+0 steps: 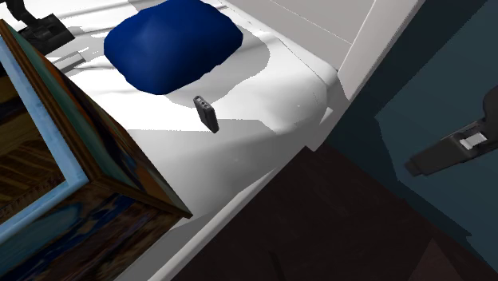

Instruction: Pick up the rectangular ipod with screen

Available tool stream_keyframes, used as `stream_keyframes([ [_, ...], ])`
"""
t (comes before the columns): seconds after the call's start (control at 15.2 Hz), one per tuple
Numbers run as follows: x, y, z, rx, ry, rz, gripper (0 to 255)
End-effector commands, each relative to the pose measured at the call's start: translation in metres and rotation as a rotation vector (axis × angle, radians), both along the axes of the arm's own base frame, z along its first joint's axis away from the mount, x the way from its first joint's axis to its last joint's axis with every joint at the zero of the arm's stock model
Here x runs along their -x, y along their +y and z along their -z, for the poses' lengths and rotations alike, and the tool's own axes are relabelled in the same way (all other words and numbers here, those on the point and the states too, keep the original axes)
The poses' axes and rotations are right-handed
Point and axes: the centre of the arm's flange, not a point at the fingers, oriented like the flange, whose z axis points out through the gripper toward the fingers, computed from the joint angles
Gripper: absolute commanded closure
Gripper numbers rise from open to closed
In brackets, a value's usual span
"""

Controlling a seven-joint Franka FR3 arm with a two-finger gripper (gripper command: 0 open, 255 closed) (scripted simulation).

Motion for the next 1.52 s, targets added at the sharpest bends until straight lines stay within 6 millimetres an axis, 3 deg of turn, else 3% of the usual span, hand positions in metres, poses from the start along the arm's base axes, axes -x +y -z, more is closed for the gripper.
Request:
stream_keyframes([
  [0.0,0.0,0.0,0.0,0.0,0.0,0.0,0],
  [1.45,-0.189,0.206,0.057,-0.04,-0.004,0.064,0],
])
